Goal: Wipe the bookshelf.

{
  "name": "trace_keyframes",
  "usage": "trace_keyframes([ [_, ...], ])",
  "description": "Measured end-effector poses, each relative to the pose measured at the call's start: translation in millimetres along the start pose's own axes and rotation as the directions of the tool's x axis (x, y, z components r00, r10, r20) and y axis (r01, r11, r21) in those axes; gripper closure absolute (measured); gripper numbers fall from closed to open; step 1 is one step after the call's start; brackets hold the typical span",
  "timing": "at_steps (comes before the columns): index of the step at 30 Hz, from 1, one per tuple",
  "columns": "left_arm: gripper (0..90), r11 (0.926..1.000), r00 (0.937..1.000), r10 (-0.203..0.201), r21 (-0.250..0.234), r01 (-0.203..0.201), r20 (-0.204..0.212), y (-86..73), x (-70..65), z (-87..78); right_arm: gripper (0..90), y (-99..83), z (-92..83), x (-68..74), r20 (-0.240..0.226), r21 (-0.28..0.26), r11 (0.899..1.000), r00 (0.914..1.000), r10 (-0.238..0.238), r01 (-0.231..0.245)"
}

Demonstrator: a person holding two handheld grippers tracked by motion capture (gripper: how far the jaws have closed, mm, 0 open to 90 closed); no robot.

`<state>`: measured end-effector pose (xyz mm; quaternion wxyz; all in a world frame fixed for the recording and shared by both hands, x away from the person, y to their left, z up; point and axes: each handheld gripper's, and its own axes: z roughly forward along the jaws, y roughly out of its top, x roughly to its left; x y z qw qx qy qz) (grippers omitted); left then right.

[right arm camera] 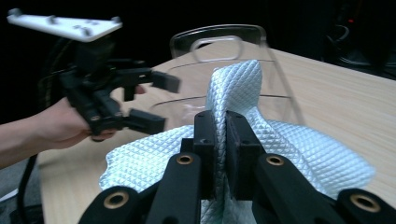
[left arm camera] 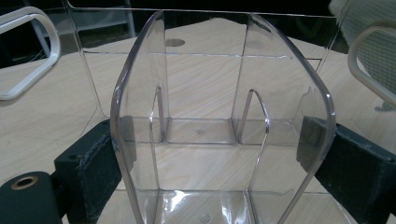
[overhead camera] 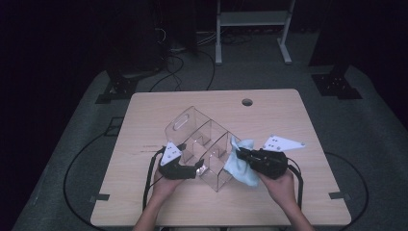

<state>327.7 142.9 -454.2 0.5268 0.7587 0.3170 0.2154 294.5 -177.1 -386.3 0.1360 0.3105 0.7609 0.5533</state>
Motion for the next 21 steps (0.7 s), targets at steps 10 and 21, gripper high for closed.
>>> trace_keyframes([
  [10,7.7,1.0000,1.0000,-0.001,0.001,0.001,-0.003,-0.1,-0.4,-0.1,83.3,-8.1,13.3,45.6,-0.115,0.022,0.998,0.9921,-0.050,0.053],
  [21,7.7,1.0000,1.0000,-0.004,0.004,0.004,-0.006,-0.1,0.1,0.5,83.4,-5.1,16.0,51.9,-0.096,0.034,0.994,0.9905,-0.098,0.102],
])
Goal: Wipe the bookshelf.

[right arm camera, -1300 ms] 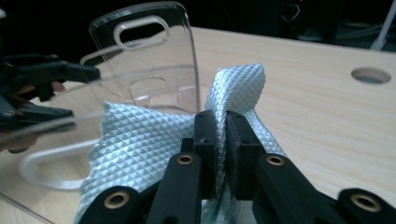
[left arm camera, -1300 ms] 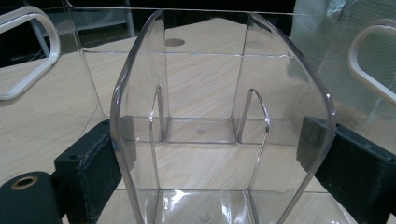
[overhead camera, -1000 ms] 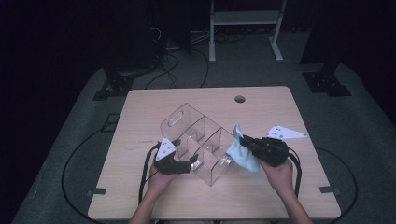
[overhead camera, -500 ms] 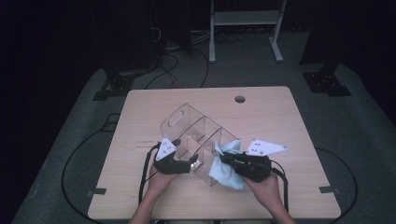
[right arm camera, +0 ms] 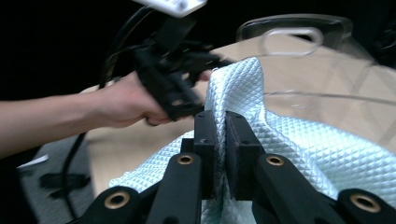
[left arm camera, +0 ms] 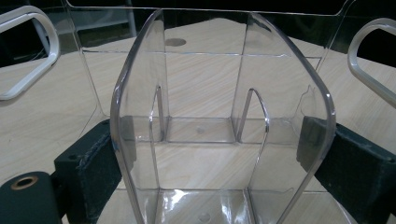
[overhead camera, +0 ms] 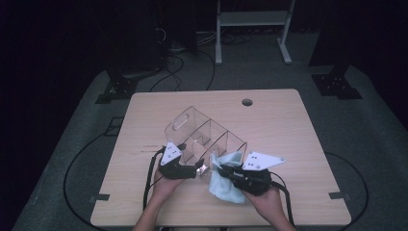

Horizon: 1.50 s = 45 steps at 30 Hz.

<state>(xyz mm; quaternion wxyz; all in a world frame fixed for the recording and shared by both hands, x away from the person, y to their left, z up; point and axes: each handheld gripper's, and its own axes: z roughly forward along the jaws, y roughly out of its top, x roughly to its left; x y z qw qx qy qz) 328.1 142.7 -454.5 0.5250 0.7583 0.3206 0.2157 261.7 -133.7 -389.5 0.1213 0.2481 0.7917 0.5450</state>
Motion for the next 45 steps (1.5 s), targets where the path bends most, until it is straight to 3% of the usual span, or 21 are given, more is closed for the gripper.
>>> trace_keyframes([
  [2,7.7,1.0000,1.0000,-0.001,-0.002,0.001,0.000,0.2,-0.2,0.2,83.4,2.5,-3.9,-9.4,0.035,-0.007,1.000,0.9993,0.008,-0.008],
  [7,7.5,1.0000,1.0000,0.001,-0.003,-0.001,0.001,0.4,-0.4,0.7,83.3,3.1,-9.6,-32.6,0.067,-0.033,0.997,0.9954,0.068,-0.065],
  [13,7.6,1.0000,1.0000,-0.003,-0.004,0.003,-0.002,0.2,-0.9,0.6,83.3,1.7,-6.0,-23.1,0.041,-0.034,0.997,0.9971,0.064,-0.063],
  [15,7.7,1.0000,1.0000,0.003,0.006,-0.003,-0.001,0.5,-0.2,-0.3,83.2,1.4,-0.5,-11.5,0.002,-0.018,0.999,0.9993,0.039,-0.039],
  [17,7.8,1.0000,1.0000,0.001,0.006,-0.001,0.000,0.4,-0.5,-0.6,83.3,2.5,0.9,-8.3,0.005,-0.010,1.000,0.9998,0.021,-0.021],
  [21,8.0,1.0000,1.0000,0.000,0.002,0.000,0.000,1.2,-2.3,0.0,83.2,4.1,-0.9,-15.2,0.012,-0.009,0.999,0.9993,0.035,-0.035],
  [27,8.0,1.0000,0.9999,0.008,0.004,-0.009,0.006,1.6,-4.1,0.3,83.2,4.9,-11.3,-40.2,0.087,-0.030,0.996,0.9928,0.082,-0.080],
  [30,8.0,0.9999,0.9999,0.011,0.004,-0.011,0.010,1.7,-4.9,0.5,83.2,4.3,-11.3,-37.9,0.089,-0.034,0.996,0.9929,0.080,-0.077],
  [34,8.0,0.9999,0.9998,0.010,0.003,-0.010,0.016,1.6,-7.3,0.8,83.2,2.8,-6.4,-19.3,0.034,-0.022,0.999,0.9982,0.049,-0.048],
  [36,8.0,0.9999,0.9998,0.012,0.006,-0.012,0.016,1.6,-8.3,0.4,83.2,2.5,-5.9,-15.9,0.035,-0.019,0.999,0.9989,0.031,-0.030],
  [38,8.1,0.9998,0.9997,0.018,0.006,-0.018,0.018,1.9,-9.4,0.3,83.2,2.9,-8.1,-20.3,0.040,-0.022,0.999,0.9983,0.042,-0.041],
  [42,8.1,0.9997,0.9993,0.024,0.008,-0.025,0.028,2.2,-10.9,0.7,83.2,3.0,-16.8,-36.0,0.105,-0.034,0.998,0.9924,0.063,-0.060],
  [45,8.0,0.9996,0.9991,0.026,0.007,-0.026,0.034,2.5,-12.0,1.6,83.2,1.1,-19.0,-39.1,0.108,-0.042,0.996,0.9911,0.078,-0.074],
])
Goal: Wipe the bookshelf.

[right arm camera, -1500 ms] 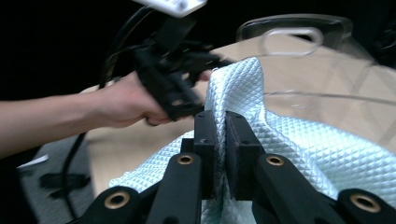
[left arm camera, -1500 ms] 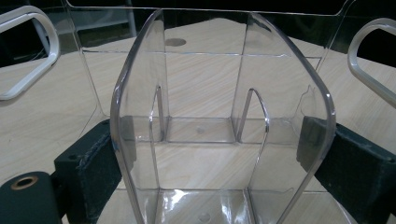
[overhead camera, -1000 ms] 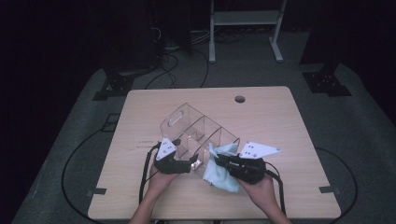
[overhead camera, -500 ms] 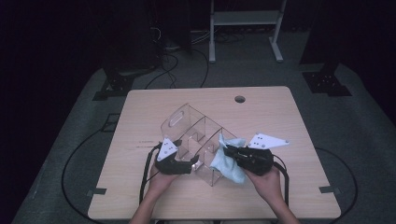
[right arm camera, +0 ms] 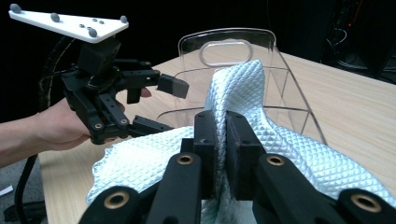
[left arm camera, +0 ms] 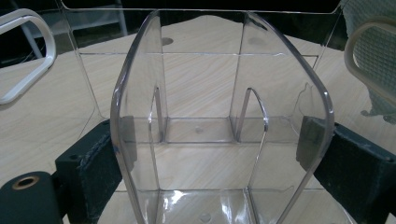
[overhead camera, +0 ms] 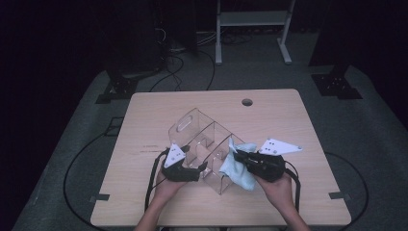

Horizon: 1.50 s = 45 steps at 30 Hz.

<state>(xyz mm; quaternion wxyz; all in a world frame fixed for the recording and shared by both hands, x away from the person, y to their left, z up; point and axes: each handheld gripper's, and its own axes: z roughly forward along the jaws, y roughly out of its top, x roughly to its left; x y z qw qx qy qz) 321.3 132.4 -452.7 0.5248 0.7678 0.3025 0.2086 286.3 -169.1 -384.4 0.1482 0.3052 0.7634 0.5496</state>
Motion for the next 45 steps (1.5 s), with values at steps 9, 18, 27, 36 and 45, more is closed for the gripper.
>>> trace_keyframes([
  [9,8.0,1.0000,1.0000,0.003,0.003,-0.003,0.002,0.5,-5.2,0.4,83.1,-3.4,1.5,15.7,-0.059,0.008,1.000,0.9981,-0.020,0.020],
  [18,7.0,1.0000,1.0000,0.006,0.007,-0.006,0.007,0.7,-4.4,0.6,83.2,-5.1,1.4,16.3,-0.050,0.008,1.000,0.9985,-0.020,0.021],
  [27,6.8,0.9999,0.9998,0.014,0.005,-0.014,0.014,0.4,-3.8,-0.9,83.2,-5.9,1.6,16.9,-0.046,0.002,1.000,0.9987,-0.021,0.021],
  [36,6.7,0.9995,0.9994,0.031,0.011,-0.031,0.018,1.0,-3.3,-5.7,83.2,-6.4,1.5,17.0,-0.045,-0.001,1.000,0.9988,-0.022,0.022],
  [45,6.8,0.9995,0.9986,0.023,-0.021,-0.022,0.047,4.6,3.1,-21.1,83.2,-7.8,1.5,17.9,-0.039,-0.010,1.000,0.9991,-0.017,0.017],
])
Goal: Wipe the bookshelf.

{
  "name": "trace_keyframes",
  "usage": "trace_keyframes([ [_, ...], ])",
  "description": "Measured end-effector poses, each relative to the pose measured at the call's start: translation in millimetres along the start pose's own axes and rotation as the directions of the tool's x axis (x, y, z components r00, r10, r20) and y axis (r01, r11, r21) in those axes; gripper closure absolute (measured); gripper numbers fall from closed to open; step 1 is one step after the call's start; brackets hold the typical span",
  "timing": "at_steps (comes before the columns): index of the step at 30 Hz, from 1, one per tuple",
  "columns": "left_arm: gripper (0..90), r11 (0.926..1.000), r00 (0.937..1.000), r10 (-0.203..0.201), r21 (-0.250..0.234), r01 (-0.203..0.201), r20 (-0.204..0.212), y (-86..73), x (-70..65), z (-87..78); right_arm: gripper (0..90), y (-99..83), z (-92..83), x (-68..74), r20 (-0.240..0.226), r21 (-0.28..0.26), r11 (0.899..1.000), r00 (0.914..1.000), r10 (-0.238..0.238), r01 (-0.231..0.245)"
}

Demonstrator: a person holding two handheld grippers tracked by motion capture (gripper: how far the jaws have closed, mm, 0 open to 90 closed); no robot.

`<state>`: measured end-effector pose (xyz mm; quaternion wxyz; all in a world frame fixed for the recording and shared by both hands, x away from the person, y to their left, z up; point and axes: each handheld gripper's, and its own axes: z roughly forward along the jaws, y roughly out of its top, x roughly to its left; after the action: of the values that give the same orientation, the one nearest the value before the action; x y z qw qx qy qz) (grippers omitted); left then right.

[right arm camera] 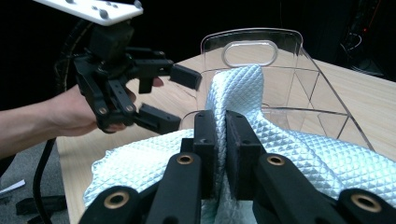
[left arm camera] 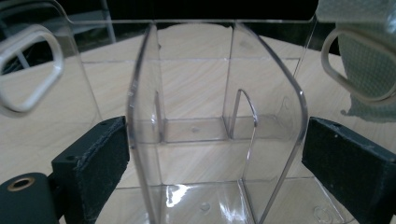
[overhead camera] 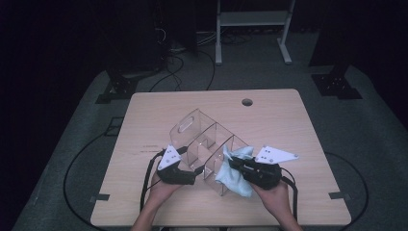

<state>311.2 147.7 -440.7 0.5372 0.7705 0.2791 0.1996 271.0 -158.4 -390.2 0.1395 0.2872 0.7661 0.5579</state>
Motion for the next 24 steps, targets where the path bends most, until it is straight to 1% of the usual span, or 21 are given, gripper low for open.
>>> trace_keyframes([
  [1,6.8,1.0000,1.0000,0.000,0.000,0.000,0.000,0.0,0.0,0.0,83.2,0.0,0.0,0.0,0.000,0.000,1.000,1.0000,0.000,0.000],
  [2,6.8,0.9999,1.0000,-0.005,-0.015,0.005,0.002,2.6,3.2,-6.2,83.1,-0.1,-0.1,0.1,0.001,0.000,1.000,1.0000,0.000,0.000],
  [5,6.8,0.9994,0.9999,-0.010,-0.032,0.010,-0.014,5.5,8.6,-15.4,83.1,-0.2,0.0,0.4,0.004,-0.002,1.000,1.0000,-0.002,0.002],
  [7,6.8,0.9989,0.9991,-0.013,-0.045,0.011,-0.041,5.1,13.2,-21.6,83.1,-0.2,0.0,0.5,0.004,-0.002,1.000,1.0000,-0.002,0.002],
  [8,6.8,0.9986,0.9982,-0.021,-0.050,0.018,-0.056,4.9,16.7,-24.2,83.1,-0.3,0.0,0.6,0.005,-0.002,1.000,1.0000,-0.002,0.002],
  [9,6.7,0.9986,0.9982,-0.021,-0.050,0.018,-0.056,4.9,16.7,-24.2,83.1,-0.4,0.1,0.6,0.005,-0.003,1.000,1.0000,-0.003,0.003],
  [10,6.7,0.9971,0.9959,-0.042,-0.067,0.037,-0.080,4.8,24.5,-27.5,83.1,-0.5,0.1,0.6,0.005,-0.004,1.000,1.0000,-0.003,0.003],
  [11,6.7,0.9971,0.9959,-0.042,-0.067,0.037,-0.080,4.8,24.5,-27.5,83.1,-0.5,0.1,0.6,0.005,-0.004,1.000,1.0000,-0.003,0.003],
  [12,6.7,0.9970,0.9947,-0.046,-0.066,0.040,-0.092,4.9,28.4,-28.5,83.1,-0.4,-0.2,0.9,0.006,-0.003,1.000,1.0000,-0.004,0.004],
  [13,6.7,0.9973,0.9922,-0.049,-0.061,0.042,-0.115,3.9,35.1,-27.8,83.0,-0.5,-0.3,0.8,0.007,-0.002,1.000,1.0000,-0.006,0.006],
  [14,6.7,0.9975,0.9913,-0.052,-0.053,0.046,-0.121,3.1,38.0,-26.4,83.1,-0.4,-0.5,0.9,0.006,-0.001,1.000,1.0000,-0.003,0.003],
  [16,6.6,0.9984,0.9904,-0.046,-0.039,0.041,-0.130,0.6,43.6,-23.4,83.1,-0.3,-0.2,0.6,0.005,-0.002,1.000,1.0000,-0.004,0.004],
  [17,5.1,0.9988,0.9890,-0.045,-0.023,0.042,-0.141,-0.4,46.3,-21.6,83.1,-0.2,0.0,0.6,0.005,-0.002,1.000,1.0000,-0.004,0.004],
  [18,2.7,0.9985,0.9881,-0.054,-0.017,0.052,-0.144,-1.8,48.8,-19.4,83.0,-0.2,0.1,0.5,0.004,-0.002,1.000,1.0000,-0.003,0.003],
  [19,2.7,0.9985,0.9881,-0.054,-0.017,0.052,-0.144,-1.8,48.8,-19.4,83.1,-0.1,0.2,0.4,0.004,-0.001,1.000,1.0000,-0.003,0.003],
  [21,2.6,0.9985,0.9890,-0.055,-0.006,0.055,-0.137,-6.6,54.9,-14.2,83.1,0.0,0.1,0.3,0.003,0.000,1.000,1.0000,-0.006,0.006],
  [22,2.6,0.9981,0.9902,-0.061,-0.005,0.061,-0.126,-7.7,56.6,-12.3,83.0,0.1,0.1,0.3,0.003,0.000,1.000,1.0000,-0.006,0.006],
  [24,2.6,0.9983,0.9904,-0.058,-0.003,0.058,-0.125,-9.3,58.5,-8.7,83.0,0.2,-0.1,0.5,0.003,0.003,1.000,1.0000,-0.007,0.007],
])
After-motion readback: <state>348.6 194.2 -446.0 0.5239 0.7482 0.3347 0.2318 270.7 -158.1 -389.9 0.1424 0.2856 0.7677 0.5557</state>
